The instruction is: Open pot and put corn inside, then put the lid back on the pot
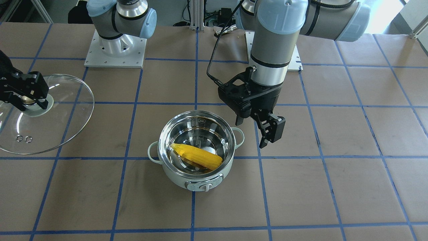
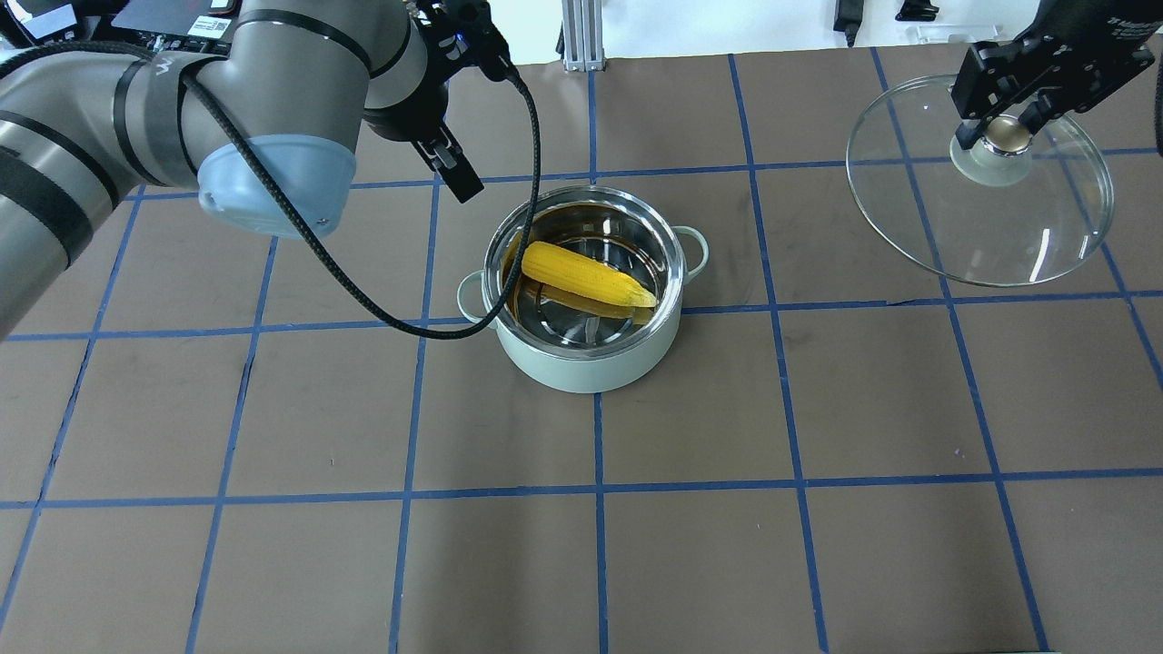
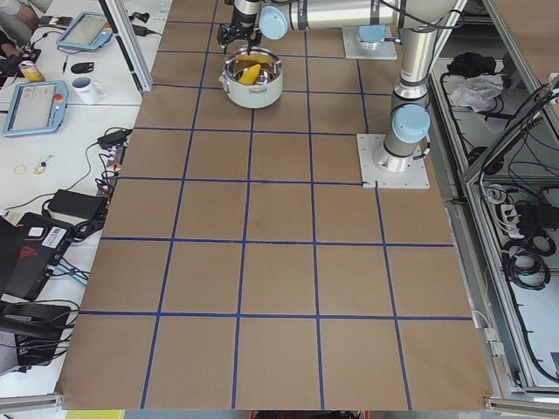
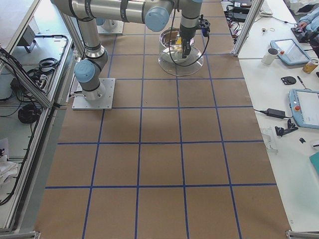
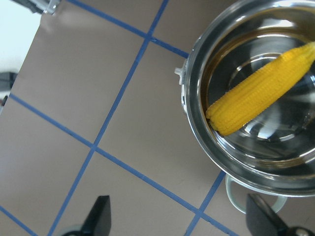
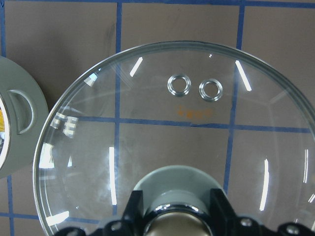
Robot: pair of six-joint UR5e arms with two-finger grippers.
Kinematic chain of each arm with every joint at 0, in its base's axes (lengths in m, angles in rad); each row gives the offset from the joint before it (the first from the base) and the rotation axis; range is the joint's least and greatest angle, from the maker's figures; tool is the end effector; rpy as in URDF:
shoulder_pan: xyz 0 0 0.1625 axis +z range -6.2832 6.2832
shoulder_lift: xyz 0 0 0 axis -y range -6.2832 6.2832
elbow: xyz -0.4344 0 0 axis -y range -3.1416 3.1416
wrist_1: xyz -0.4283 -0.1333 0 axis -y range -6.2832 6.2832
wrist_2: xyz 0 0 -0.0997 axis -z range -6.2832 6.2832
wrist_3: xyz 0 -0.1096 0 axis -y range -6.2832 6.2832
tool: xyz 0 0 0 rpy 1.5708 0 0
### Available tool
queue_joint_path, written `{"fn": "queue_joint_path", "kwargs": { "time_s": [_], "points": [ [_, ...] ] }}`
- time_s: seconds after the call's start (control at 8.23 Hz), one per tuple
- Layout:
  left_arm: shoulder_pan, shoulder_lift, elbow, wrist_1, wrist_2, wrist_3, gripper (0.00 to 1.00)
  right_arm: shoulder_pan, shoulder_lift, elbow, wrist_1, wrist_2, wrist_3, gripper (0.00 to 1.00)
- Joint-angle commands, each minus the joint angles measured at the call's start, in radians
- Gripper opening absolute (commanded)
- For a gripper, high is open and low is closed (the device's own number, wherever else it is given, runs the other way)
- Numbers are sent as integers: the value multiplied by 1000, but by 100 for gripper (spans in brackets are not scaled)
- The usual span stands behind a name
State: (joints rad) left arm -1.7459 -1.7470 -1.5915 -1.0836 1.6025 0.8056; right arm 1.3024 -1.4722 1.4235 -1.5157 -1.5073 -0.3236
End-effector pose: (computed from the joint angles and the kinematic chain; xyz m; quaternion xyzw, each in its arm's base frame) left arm -0.2364 -0.5909 0.4300 0.4639 0.8739 -0.1326 0.0597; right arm -0.0158 -0.5864 0.5056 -0.0275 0.9991 -0.0062 0.0313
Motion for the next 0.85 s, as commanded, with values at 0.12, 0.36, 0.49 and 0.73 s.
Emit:
{"fn": "queue_joint_path", "kwargs": {
  "time_s": [0.12,0.36,0.49,0.73],
  "points": [
    [26,27,-1,-45,-1,-537,100,0,0,0,0,1,0,16],
    [81,33,1,-137,5,-597,100,0,0,0,0,-1,0,16],
    [124,49,1,-174,7,-642,100,0,0,0,0,-7,0,16],
    [169,82,4,-295,10,-770,100,-3,0,0,3,-16,-3,16]
  ]
}}
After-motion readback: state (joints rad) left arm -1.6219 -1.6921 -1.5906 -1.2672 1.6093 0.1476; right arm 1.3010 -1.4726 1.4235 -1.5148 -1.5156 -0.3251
